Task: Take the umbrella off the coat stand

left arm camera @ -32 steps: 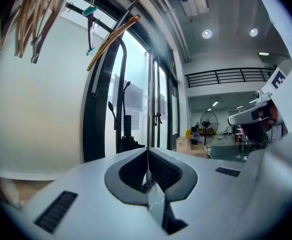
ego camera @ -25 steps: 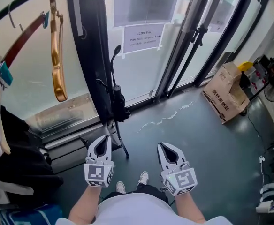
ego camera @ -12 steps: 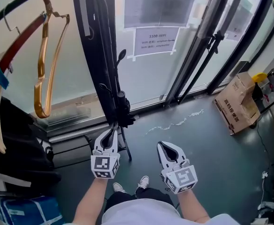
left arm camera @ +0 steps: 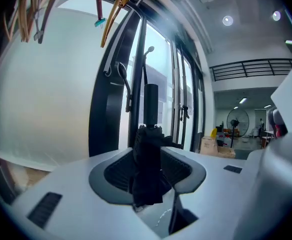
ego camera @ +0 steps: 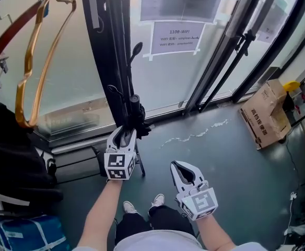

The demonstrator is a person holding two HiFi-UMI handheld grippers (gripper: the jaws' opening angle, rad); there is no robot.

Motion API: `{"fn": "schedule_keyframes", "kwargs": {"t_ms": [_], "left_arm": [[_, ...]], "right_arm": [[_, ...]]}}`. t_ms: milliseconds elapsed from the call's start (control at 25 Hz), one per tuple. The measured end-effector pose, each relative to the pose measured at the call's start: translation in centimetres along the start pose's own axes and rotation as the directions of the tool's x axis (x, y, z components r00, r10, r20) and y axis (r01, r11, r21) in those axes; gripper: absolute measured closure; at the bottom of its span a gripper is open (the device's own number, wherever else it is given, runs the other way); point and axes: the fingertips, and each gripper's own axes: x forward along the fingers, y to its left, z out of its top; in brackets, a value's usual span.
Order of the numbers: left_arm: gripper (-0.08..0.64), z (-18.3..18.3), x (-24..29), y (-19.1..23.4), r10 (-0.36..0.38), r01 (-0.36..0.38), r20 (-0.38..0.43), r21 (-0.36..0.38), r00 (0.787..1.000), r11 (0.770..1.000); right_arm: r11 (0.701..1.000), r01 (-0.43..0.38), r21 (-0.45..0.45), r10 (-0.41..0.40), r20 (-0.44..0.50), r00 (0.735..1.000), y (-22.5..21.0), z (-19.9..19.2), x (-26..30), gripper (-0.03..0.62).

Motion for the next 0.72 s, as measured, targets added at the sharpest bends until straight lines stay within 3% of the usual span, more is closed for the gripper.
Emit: {"fn": "schedule_keyframes", "kwargs": {"t_ms": [280,440,560,720], "left_arm": [[0.206,-1.2,3.3,-0.9,-0.025,0.026,0.010,-0.021,1.000,0.999],[0.175,-1.4,3.5,-2.3,-0.064,0.063,0.026,0.011,0.998,0.998],[0.173,-2.3,4.8,-1.9,-0.004,0.005,-0.009,0.049,1.000,0.999],[0.164,-3.4,7.0,-0.2,0.104,-0.101,-0.076,0.043,0.992,0.994]], "right_arm": [[1.000,0.001,0.003,-0.001,-0.019,1.000,0.3,-1.8,-0.5,0.574],[1.000,0.019,0.008,-0.019,-0.020,1.000,-0.1,-2.4,-0.9,0.574],[0.999,0.032,0.016,-0.031,-0.028,0.999,-0.4,-3.1,-1.0,0.574],[0.999,0.036,0.018,-0.036,-0.037,0.999,-0.3,-4.0,-0.9,0.574]]}}
